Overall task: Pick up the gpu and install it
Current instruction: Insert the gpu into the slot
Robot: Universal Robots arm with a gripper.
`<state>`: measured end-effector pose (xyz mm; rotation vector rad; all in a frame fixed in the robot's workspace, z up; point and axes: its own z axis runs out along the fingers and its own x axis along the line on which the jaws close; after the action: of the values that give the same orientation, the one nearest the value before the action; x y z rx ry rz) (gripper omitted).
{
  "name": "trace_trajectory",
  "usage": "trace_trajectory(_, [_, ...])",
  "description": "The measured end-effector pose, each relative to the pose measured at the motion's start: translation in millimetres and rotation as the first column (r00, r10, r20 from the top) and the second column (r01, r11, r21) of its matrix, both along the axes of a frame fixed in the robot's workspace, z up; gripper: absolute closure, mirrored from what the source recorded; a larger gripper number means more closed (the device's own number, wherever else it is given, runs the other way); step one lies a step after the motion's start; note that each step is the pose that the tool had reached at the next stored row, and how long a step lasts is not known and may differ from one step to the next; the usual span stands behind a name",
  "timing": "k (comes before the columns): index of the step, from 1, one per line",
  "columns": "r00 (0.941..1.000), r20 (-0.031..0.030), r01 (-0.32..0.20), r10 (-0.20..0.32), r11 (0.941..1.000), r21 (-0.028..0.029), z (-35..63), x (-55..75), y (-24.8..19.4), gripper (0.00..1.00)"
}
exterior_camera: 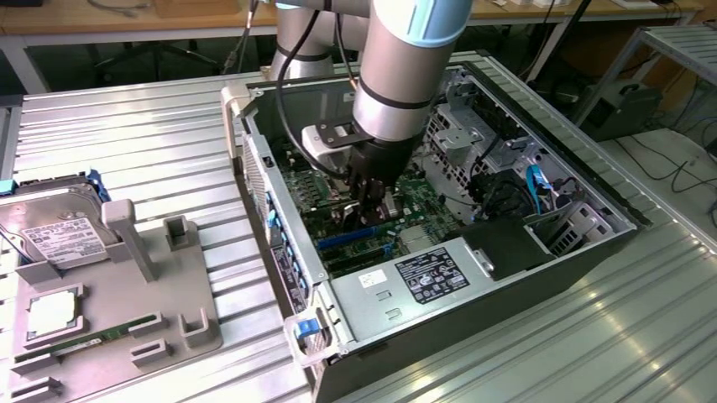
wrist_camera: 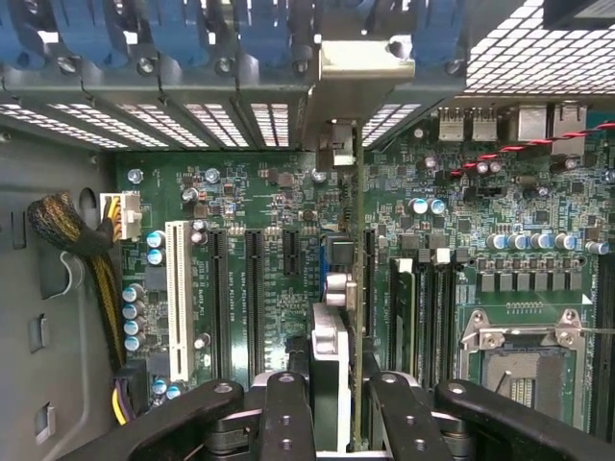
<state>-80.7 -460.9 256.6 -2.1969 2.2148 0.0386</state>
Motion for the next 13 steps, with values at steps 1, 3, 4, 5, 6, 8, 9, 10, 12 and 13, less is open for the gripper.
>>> trace_trajectory(1, [1.0,0.0,0.0,0.0,1.0,-0.0013,-0.2,0.0,0.0,0.71])
trace_trajectory(3, [1.0,0.0,0.0,0.0,1.0,-0.0078,-1.4,0.0,-0.1,0.71])
trace_trajectory(4, [1.0,-0.0002,0.0,0.0,1.0,-0.0098,-1.8,0.0,-0.1,0.71])
trace_trajectory(5, [1.0,-0.0002,0.0,0.0,0.9999,-0.0102,-2.0,-0.3,-0.2,0.71])
trace_trajectory(6, [1.0,-0.0001,0.0,0.0,0.9999,-0.0103,-2.3,-0.6,-0.1,0.71])
trace_trajectory(8, [1.0,0.0,0.0,0.0,0.9999,-0.0104,-3.1,-1.7,0.0,0.71])
trace_trajectory(9, [1.0,-0.0001,0.0,0.0,0.9999,-0.0105,-3.3,-2.1,0.0,0.71])
trace_trajectory(10, [1.0,0.0,0.0,0.0,0.9999,-0.0105,-3.7,-2.6,0.1,0.71])
trace_trajectory(12, [1.0,0.0,0.0,0.0,0.9999,-0.0106,-4.6,-2.7,0.4,0.71])
trace_trajectory(13, [1.0,-0.0001,0.0,0.0,0.9999,-0.0107,-5.0,-2.8,0.7,0.71])
